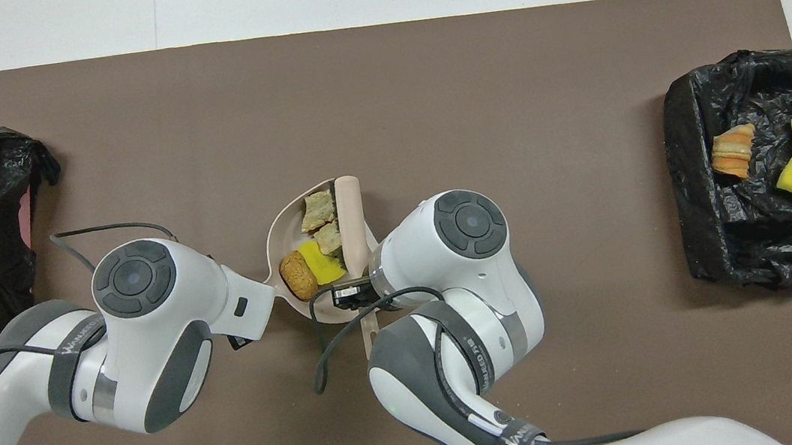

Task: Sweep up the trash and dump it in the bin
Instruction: 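Sweep the crumpled piece into the dustpan with the right gripper's brush, then set down the brush with the right gripper while the left gripper lifts the dustpan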

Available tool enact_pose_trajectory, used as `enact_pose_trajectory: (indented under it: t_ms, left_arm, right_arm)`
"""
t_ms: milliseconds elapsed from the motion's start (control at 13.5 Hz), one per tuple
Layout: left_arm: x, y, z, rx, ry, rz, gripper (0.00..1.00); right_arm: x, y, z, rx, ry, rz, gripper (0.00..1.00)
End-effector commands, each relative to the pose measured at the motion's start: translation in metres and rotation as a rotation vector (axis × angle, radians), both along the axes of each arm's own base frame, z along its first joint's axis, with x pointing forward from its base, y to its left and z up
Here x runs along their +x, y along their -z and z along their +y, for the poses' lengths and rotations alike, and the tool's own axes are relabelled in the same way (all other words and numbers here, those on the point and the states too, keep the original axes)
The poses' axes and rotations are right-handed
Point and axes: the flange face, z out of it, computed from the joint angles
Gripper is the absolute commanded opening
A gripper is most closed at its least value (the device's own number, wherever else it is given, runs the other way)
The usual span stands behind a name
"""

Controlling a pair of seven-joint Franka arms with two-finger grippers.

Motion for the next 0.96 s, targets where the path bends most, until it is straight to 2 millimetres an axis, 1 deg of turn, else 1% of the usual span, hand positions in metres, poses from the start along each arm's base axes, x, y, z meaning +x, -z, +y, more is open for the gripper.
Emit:
enact_pose_trajectory:
  t_ms: [0, 74, 148, 223, 371, 445, 594, 668, 742, 816, 891]
  left_arm:
    - [-0.008, 0.002, 0.007, -0.002, -0.04, -0.004, 0.0]
    - [-0.007, 0.002, 0.006, -0.001, -0.049, -0.004, 0.0]
    - [-0.007, 0.001, 0.007, -0.001, -0.066, -0.005, 0.0]
    - [-0.007, 0.0, 0.007, -0.002, -0.082, -0.006, 0.0]
    - [-0.005, 0.001, 0.007, 0.002, -0.152, -0.009, 0.0]
    - [-0.005, 0.0, 0.007, 0.001, -0.194, -0.011, 0.0]
    - [-0.005, -0.001, 0.008, -0.015, -0.253, 0.004, 0.0]
    - [-0.002, -0.005, 0.018, -0.014, -0.291, 0.006, 0.0]
    - [0.001, -0.018, 0.024, -0.021, -0.318, -0.011, 0.0]
    - [0.001, -0.028, 0.028, -0.026, -0.343, -0.022, 0.0]
    - [0.004, -0.04, 0.041, -0.035, -0.378, -0.042, 0.0]
  right_arm:
    - [0.015, -0.013, 0.0, 0.043, -0.008, 0.012, 0.0]
    - [0.012, -0.02, -0.005, 0.029, -0.022, 0.034, 0.0]
    - [0.012, -0.035, -0.013, 0.014, -0.034, 0.038, 0.0]
    - [0.014, -0.049, -0.024, 0.004, -0.029, 0.055, 0.0]
    - [0.009, -0.073, -0.046, -0.032, -0.037, 0.101, 0.0]
    - [0.003, -0.078, -0.052, -0.062, -0.04, 0.126, 0.0]
    - [-0.014, -0.075, -0.055, -0.179, -0.042, 0.141, 0.0]
    - [-0.026, -0.071, -0.059, -0.218, -0.05, 0.146, 0.0]
    - [-0.039, -0.066, -0.063, -0.238, -0.053, 0.151, 0.0]
    - [-0.055, -0.062, -0.061, -0.256, -0.06, 0.155, 0.0]
    - [-0.069, -0.059, -0.061, -0.277, -0.061, 0.161, 0.0]
